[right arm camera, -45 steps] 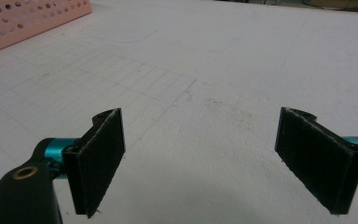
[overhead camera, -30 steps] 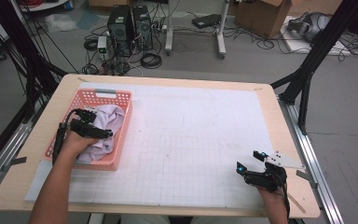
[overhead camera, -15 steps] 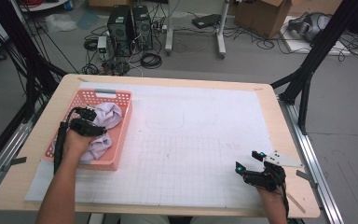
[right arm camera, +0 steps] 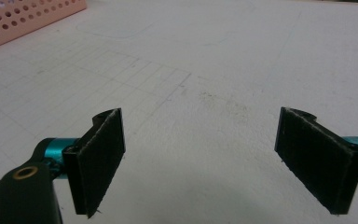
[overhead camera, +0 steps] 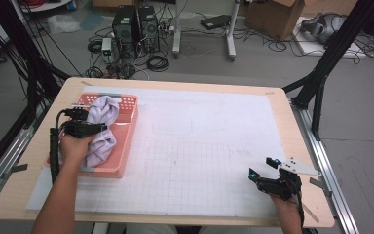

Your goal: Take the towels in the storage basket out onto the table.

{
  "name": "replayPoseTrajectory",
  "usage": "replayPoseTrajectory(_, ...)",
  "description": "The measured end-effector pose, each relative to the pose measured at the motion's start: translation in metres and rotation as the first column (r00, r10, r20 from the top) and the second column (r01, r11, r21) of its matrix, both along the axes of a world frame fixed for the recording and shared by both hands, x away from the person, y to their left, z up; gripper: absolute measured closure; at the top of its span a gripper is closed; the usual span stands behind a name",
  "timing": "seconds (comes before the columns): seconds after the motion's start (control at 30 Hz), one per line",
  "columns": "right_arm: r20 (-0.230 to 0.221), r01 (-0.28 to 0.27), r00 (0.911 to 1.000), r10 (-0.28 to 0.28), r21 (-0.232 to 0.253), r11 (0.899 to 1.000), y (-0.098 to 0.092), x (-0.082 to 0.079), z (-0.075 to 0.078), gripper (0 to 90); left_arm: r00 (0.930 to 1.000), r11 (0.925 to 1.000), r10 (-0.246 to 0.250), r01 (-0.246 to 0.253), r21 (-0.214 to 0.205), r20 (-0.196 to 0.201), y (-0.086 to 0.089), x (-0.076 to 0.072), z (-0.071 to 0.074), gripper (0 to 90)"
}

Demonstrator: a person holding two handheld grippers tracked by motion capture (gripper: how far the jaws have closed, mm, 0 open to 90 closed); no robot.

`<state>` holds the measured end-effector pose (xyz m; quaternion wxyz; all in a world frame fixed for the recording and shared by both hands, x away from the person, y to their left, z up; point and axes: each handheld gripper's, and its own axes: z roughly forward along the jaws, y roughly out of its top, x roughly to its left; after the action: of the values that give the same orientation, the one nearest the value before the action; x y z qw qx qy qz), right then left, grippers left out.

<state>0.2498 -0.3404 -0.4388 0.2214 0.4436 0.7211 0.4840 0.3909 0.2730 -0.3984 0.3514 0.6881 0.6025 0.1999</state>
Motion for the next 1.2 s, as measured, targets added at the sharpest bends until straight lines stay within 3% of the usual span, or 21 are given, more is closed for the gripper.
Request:
replayPoseTrajectory(0.1, -0.004, 0.005, 1.0000, -0.005, 0.003, 1.000, 0.000, 0.001, 0.000, 14.6, 0.9982, 0.9987, 0.012, -0.009, -0.049, 0.058, 0.003, -0.004, 0.004, 59.4)
replayPoseTrajectory(0.2, -0.001, 0.006, 1.0000, -0.006, 0.005, 1.000, -0.001, 0.001, 0.000, 14.6, 0.9956, 0.9981, 0.012, -0.006, -0.062, 0.093, 0.005, -0.007, 0.007, 59.4)
replayPoseTrajectory(0.3, -0.003, -0.001, 1.0000, 0.001, 0.010, 1.000, 0.000, 0.001, 0.001, 15.3, 0.9858, 0.9952, 0.010, 0.006, -0.097, 0.168, 0.007, -0.013, 0.013, 59.3)
replayPoseTrajectory(0.33, -0.003, -0.004, 1.0000, 0.004, 0.008, 1.000, 0.000, 0.001, 0.002, 15.7, 0.9738, 0.9914, 0.007, 0.023, -0.129, 0.227, 0.008, -0.018, 0.017, 59.3)
replayPoseTrajectory(0.37, 0.001, -0.005, 1.0000, 0.005, 0.007, 1.000, 0.000, 0.000, 0.003, 15.7, 0.9673, 0.9908, 0.006, 0.029, -0.132, 0.254, 0.008, -0.021, 0.020, 59.2)
replayPoseTrajectory(0.4, 0.001, -0.005, 1.0000, 0.005, 0.007, 1.000, 0.000, 0.000, 0.003, 15.7, 0.9673, 0.9908, 0.006, 0.029, -0.132, 0.254, 0.008, -0.021, 0.020, 59.2)
replayPoseTrajectory(0.43, 0.016, -0.001, 0.9999, 0.001, 0.008, 1.000, 0.001, 0.000, 0.004, 15.7, 0.9594, 0.9898, 0.003, 0.037, -0.137, 0.282, 0.008, -0.023, 0.022, 59.2)
replayPoseTrajectory(0.47, 0.019, -0.001, 0.9998, 0.001, 0.007, 1.000, 0.001, 0.001, 0.004, 15.7, 0.9432, 0.9871, 0.004, 0.050, -0.152, 0.332, 0.009, -0.027, 0.027, 59.2)
replayPoseTrajectory(0.5, 0.015, -0.002, 0.9999, 0.002, 0.006, 1.000, 0.002, 0.001, 0.004, 15.6, 0.9432, 0.9871, 0.004, 0.050, -0.152, 0.332, 0.009, -0.027, 0.027, 59.2)
replayPoseTrajectory(0.6, 0.010, -0.003, 0.9999, 0.003, 0.000, 1.000, 0.002, 0.001, 0.003, 15.7, 0.9287, 0.9834, 0.000, 0.067, -0.169, 0.371, 0.010, -0.032, 0.033, 59.2)
replayPoseTrajectory(0.67, 0.010, -0.003, 0.9999, 0.003, 0.001, 1.000, 0.002, 0.002, 0.003, 15.6, 0.9150, 0.9792, -0.018, 0.098, -0.178, 0.403, 0.009, -0.035, 0.038, 59.1)
replayPoseTrajectory(0.7, 0.008, -0.002, 1.0000, 0.002, 0.004, 1.000, 0.002, 0.002, 0.003, 15.6, 0.9150, 0.9792, -0.018, 0.098, -0.178, 0.403, 0.009, -0.035, 0.038, 59.1)
replayPoseTrajectory(0.83, 0.013, -0.009, 0.9999, 0.009, -0.007, 1.000, 0.004, 0.002, 0.003, 15.7, 0.8981, 0.9755, -0.043, 0.132, -0.176, 0.438, 0.003, -0.039, 0.043, 59.1)
replayPoseTrajectory(0.87, 0.011, -0.012, 0.9999, 0.012, -0.008, 1.000, 0.004, 0.002, 0.003, 15.7, 0.8839, 0.9723, -0.052, 0.151, -0.178, 0.465, 0.000, -0.041, 0.048, 59.1)
replayPoseTrajectory(0.9, 0.011, -0.012, 0.9999, 0.012, -0.008, 1.000, 0.004, 0.002, 0.003, 15.7, 0.8839, 0.9723, -0.052, 0.151, -0.178, 0.465, 0.000, -0.041, 0.048, 59.1)
replayPoseTrajectory(0.97, 0.010, -0.010, 0.9999, 0.010, -0.007, 1.000, 0.003, 0.002, 0.003, 15.6, 0.8685, 0.9678, -0.062, 0.173, -0.183, 0.492, -0.002, -0.044, 0.052, 59.1)
replayPoseTrajectory(1.1, 0.014, -0.011, 0.9998, 0.011, -0.005, 1.000, 0.002, 0.001, 0.003, 15.6, 0.8244, 0.9609, -0.105, 0.228, -0.157, 0.556, -0.008, -0.049, 0.063, 59.0)
replayPoseTrajectory(1.2, 0.013, -0.008, 0.9999, 0.008, 0.003, 1.000, 0.002, 0.001, 0.004, 15.6, 0.8045, 0.9541, -0.132, 0.262, -0.146, 0.579, -0.012, -0.050, 0.071, 59.0)
